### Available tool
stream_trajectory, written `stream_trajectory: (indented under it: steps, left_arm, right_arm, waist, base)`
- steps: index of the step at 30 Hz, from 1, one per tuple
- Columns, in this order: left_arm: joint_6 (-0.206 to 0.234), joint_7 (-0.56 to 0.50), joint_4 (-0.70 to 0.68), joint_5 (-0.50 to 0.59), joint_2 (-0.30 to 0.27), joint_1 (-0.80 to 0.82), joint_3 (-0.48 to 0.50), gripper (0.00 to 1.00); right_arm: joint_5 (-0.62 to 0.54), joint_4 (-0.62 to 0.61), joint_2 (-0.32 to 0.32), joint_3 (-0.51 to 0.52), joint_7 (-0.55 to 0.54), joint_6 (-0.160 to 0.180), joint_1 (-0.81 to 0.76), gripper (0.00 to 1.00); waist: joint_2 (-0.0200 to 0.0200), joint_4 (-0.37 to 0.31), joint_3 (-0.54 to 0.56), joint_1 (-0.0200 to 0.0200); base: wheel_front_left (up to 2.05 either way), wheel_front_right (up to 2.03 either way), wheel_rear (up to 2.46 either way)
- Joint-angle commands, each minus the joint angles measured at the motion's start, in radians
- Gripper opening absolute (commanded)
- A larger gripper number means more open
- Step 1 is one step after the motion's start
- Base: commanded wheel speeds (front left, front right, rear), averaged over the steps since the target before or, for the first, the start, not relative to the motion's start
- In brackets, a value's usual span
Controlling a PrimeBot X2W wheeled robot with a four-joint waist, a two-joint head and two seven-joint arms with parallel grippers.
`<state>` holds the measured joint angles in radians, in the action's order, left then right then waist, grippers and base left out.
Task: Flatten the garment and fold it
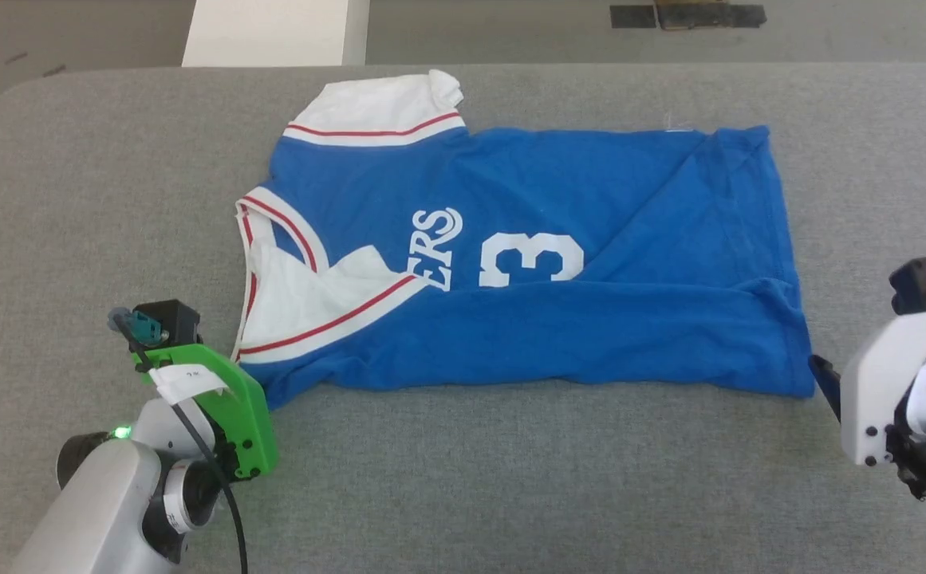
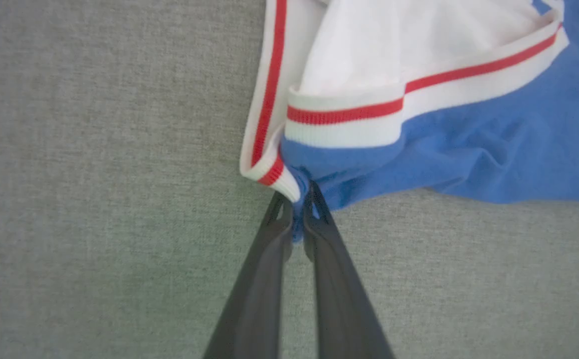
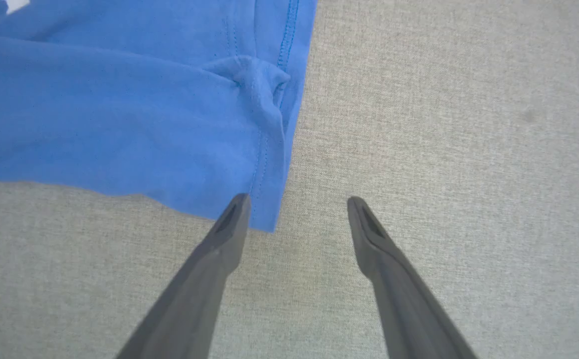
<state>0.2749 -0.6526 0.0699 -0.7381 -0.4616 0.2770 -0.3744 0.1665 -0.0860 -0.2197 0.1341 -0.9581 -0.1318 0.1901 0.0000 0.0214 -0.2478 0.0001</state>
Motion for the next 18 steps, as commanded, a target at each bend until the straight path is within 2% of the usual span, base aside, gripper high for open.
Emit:
stream_trajectory:
  steps: [1,8,17,18]
  left_arm:
    - [0.006,0.004,-0.014,-0.003,-0.003,-0.003,-0.001,0.00]
    - [0.012,0.014,-0.055,0.008,0.002,0.018,-0.006,0.00]
    - [0.014,0.022,-0.058,0.006,0.008,0.023,-0.007,0.00]
    - [0.014,0.024,-0.057,0.005,0.008,0.022,-0.007,0.00]
  right_arm:
    - [-0.015,0.014,-0.006,-0.011,-0.027,0.001,0.028,1.00]
    - [-0.062,0.102,-0.020,-0.083,-0.078,0.001,0.079,1.00]
    - [-0.029,0.196,-0.052,-0.195,-0.087,0.001,0.087,1.00]
    - [-0.019,0.204,-0.060,-0.201,-0.092,0.001,0.088,0.91]
  waist:
    - [0.0000,0.012,-0.020,-0.0001]
    - [0.0000,0.034,-0.068,-0.0001]
    - [0.0000,0.046,-0.090,-0.0001]
    - [0.0000,0.047,-0.088,-0.0001]
  base:
    - [0.00,0.00,0.00]
    - [0.00,0.00,0.00]
    - [0.00,0.00,0.00]
    - [0.00,0.00,0.00]
